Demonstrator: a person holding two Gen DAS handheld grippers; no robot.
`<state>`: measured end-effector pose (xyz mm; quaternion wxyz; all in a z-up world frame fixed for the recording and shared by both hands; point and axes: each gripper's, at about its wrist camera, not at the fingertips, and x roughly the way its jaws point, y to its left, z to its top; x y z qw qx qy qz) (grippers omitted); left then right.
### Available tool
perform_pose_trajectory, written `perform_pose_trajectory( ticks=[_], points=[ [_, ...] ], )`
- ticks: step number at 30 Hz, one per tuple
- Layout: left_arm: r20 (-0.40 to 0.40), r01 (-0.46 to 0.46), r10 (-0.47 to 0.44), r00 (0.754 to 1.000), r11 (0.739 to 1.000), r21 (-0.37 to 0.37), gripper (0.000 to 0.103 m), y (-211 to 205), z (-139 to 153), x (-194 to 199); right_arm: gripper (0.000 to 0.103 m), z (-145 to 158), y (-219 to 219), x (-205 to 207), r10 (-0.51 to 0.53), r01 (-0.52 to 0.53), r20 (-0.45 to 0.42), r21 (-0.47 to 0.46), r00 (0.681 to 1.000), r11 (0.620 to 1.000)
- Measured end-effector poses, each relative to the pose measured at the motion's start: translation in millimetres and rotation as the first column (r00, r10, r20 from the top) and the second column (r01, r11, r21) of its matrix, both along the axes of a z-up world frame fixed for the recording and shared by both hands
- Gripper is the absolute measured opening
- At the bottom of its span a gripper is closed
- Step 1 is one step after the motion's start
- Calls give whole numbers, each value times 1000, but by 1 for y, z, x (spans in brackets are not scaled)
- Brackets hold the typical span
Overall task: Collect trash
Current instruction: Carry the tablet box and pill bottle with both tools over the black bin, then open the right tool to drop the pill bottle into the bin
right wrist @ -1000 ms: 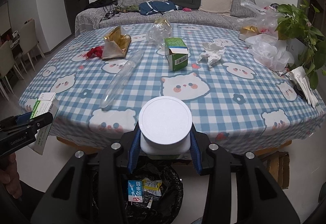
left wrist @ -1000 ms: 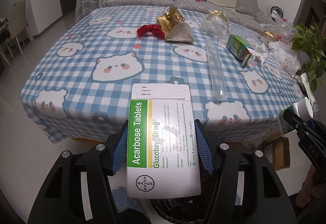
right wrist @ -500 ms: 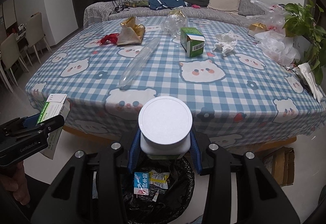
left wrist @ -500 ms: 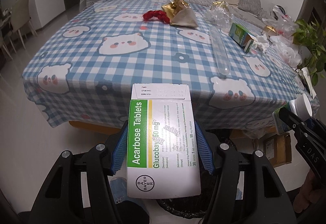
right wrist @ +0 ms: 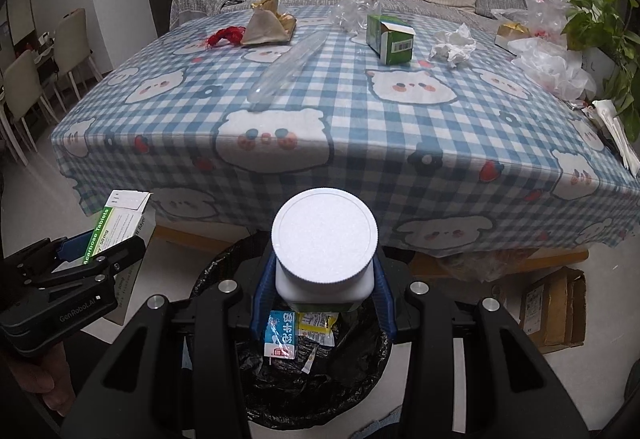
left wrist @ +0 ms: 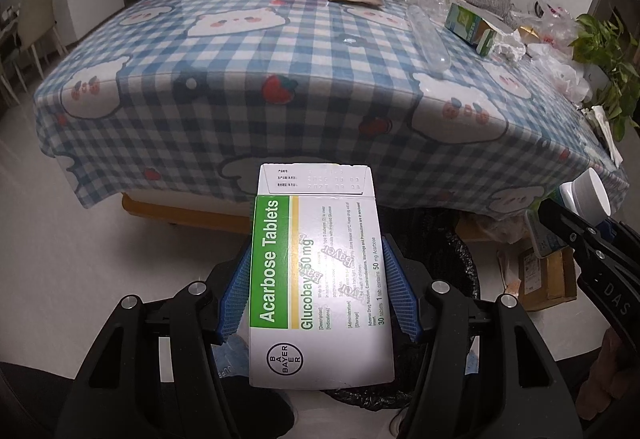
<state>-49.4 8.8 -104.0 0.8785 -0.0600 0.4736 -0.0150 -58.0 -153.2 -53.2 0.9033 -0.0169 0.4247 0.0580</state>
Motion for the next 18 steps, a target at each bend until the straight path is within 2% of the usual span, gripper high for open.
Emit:
perform_pose_trajectory(
  ticks=[11,18],
  points=[
    [-42,-4,4,999,1000,7,59,5,-41,-5,40,-36,11,-6,3,-4,-58,-13,998,1000],
    [-59,-10,10,998,1000,4,59,8,-57,-7,40,-59,17,-8,9,-10,-89,-17,996,1000]
  ],
)
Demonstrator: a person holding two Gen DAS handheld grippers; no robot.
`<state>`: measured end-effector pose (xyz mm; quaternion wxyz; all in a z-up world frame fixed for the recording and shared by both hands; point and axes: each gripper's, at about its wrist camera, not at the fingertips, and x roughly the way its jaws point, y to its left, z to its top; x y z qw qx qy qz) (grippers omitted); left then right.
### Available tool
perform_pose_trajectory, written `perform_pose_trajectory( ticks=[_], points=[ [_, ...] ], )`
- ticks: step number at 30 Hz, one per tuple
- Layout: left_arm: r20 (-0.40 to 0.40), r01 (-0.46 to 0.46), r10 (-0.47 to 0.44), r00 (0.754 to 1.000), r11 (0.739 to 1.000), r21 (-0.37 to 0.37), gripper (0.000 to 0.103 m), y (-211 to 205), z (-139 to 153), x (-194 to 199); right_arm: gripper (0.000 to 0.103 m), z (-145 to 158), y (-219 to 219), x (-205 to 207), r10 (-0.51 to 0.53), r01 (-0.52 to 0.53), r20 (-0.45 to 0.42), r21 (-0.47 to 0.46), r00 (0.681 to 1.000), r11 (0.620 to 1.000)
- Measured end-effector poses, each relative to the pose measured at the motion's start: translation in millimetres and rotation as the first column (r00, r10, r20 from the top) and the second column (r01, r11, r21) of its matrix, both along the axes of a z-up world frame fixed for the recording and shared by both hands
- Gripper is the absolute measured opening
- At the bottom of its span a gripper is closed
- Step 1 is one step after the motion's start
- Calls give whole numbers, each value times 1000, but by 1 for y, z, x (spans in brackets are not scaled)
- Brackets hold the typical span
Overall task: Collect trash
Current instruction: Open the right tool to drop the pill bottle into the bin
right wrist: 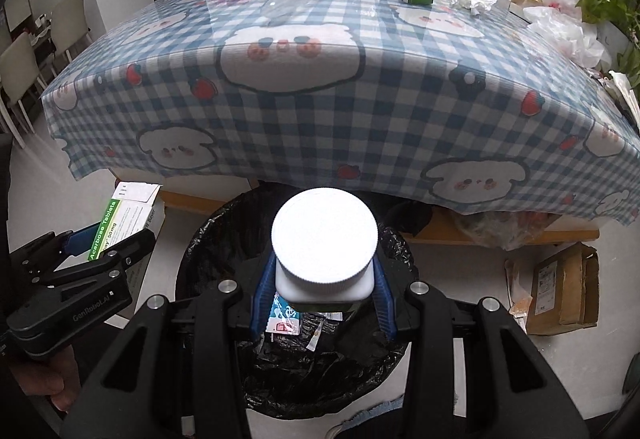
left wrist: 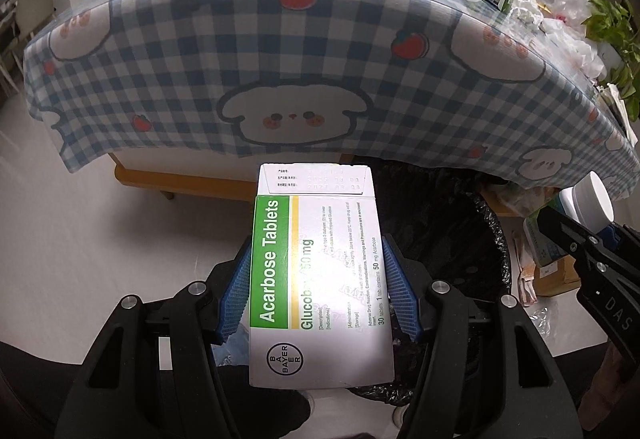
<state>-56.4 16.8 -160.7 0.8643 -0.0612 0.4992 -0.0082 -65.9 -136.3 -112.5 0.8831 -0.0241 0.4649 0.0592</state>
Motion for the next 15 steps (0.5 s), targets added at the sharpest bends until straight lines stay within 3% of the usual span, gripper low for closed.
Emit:
perform_pose_trajectory(
  ticks=[15],
  points=[
    [-14,-12,12,1000,1000,5,59,4,-19,3,40,-27,7,6,21,-20,-40,15,999,1000]
  ],
)
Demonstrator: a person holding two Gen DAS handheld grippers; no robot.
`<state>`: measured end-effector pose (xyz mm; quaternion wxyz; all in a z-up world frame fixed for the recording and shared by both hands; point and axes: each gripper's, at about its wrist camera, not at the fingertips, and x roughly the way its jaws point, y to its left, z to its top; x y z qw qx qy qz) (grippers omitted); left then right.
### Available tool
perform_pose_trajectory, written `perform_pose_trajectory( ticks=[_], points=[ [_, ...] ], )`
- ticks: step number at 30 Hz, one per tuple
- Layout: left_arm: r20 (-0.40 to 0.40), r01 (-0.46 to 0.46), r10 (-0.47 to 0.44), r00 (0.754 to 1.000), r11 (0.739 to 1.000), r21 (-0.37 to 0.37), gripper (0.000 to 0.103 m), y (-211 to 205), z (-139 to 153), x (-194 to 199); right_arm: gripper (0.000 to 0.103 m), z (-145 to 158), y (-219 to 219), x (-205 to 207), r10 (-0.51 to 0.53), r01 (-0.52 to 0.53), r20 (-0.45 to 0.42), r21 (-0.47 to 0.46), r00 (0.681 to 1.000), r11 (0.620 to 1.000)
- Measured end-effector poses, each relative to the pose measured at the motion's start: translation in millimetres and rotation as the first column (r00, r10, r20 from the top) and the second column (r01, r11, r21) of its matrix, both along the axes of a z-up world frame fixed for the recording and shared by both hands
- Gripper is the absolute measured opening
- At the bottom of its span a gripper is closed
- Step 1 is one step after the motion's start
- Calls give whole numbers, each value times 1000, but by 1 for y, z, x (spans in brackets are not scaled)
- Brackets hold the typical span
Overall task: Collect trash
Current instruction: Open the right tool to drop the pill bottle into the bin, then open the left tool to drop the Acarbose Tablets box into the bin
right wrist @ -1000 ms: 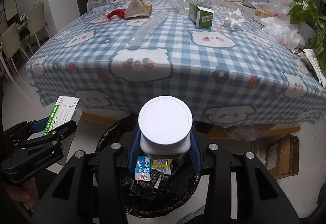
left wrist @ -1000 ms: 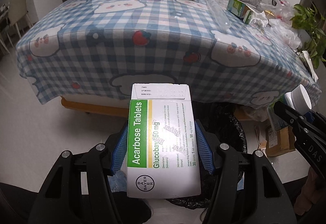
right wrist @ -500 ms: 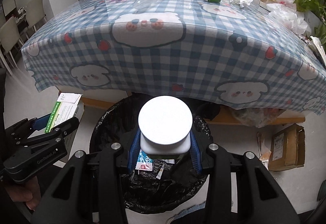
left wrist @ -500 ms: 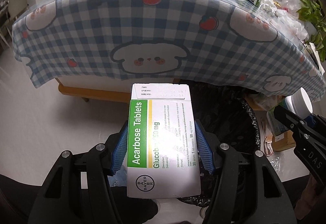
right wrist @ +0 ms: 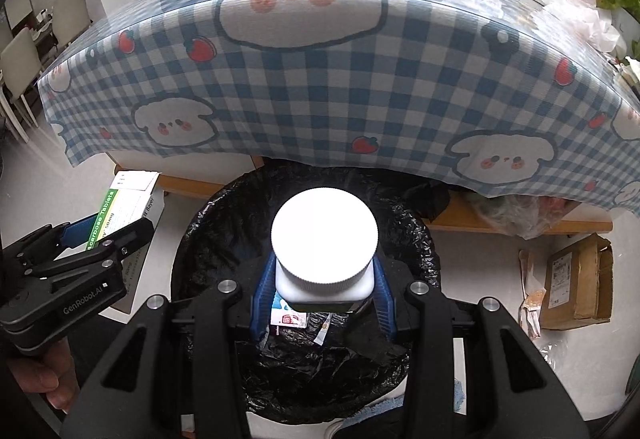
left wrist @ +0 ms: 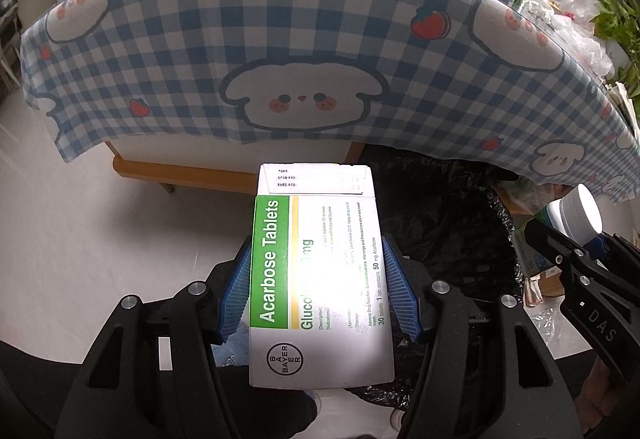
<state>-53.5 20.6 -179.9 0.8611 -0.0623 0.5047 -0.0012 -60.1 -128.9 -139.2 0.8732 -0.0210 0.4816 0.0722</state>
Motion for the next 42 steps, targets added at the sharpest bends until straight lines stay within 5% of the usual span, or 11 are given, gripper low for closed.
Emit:
perform_pose_trajectory(
  ticks=[16,36,42],
  points=[
    [-23,30,-30,999,1000,3,60,-32,-3,10,93,3,-39,4,-77,77,37,3,996,997],
    [-28,138,-137,990,990,8,60,-108,-5,19,95,4,-115,-3,-197,197,46,5,979,980],
    [-28,144,-143,989,989,35,69,-110,-6,19,95,5,-116,0,-200,200,51,6,978,980]
  ],
)
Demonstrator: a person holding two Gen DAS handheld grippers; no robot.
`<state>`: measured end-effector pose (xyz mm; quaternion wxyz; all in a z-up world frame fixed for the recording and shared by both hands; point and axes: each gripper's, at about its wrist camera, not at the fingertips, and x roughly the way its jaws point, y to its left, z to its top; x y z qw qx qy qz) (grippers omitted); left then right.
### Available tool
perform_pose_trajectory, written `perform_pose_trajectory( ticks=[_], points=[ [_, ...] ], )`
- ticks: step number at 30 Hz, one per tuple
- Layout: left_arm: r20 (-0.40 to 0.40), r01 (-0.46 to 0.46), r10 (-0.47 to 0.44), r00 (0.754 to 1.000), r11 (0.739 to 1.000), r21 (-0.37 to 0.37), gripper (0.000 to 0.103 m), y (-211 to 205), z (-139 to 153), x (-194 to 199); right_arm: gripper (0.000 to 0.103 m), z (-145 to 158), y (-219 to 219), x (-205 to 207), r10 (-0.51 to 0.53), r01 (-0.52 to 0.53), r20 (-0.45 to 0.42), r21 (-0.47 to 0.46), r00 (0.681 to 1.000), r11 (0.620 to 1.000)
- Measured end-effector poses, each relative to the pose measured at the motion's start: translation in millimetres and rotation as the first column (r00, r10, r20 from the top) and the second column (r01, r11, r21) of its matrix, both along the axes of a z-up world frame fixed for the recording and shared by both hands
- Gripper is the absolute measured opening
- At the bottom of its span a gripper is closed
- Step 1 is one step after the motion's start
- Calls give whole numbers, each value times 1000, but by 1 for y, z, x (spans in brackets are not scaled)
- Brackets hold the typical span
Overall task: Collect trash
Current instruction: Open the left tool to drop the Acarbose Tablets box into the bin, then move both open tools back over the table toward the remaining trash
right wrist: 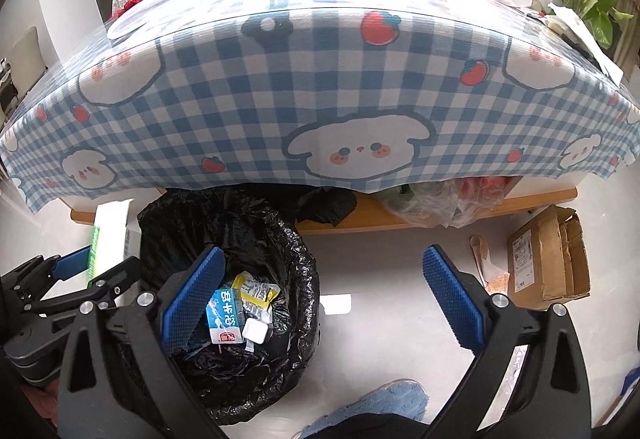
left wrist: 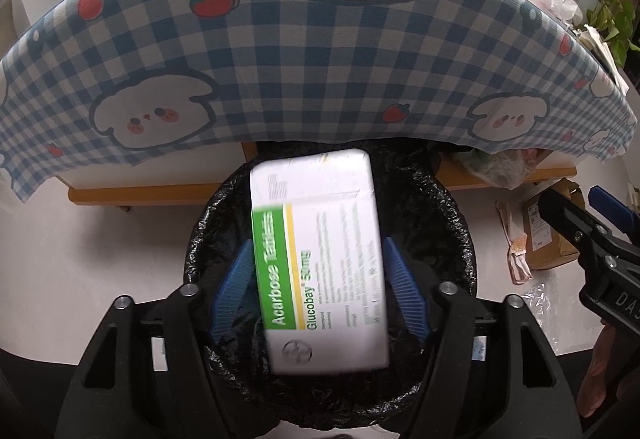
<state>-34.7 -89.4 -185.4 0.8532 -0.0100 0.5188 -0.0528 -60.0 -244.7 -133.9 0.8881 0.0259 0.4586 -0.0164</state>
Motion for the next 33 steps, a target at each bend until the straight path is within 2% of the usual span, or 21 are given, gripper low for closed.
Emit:
perform_pose_trajectory(
  ticks=[5,11,15,33],
  points=[
    [11,-5,5,1000,1000,13,84,4,4,0,95,3,3,2,3,-3,5,-5,1000,1000],
    [46,-1,0,999,1000,20,94,10,17,-6,95,6,8,2,13,-13,4,-13,1000,1000],
    [71,-6,5,997,1000,15,97,12,27,-10,95,12,11,1,21,-21,13,-13,1000,1000],
    [113,-31,32,993,999,-6,97,31,72,-12,95,56,22,2,38,-37,78,-22,996,999]
  ],
)
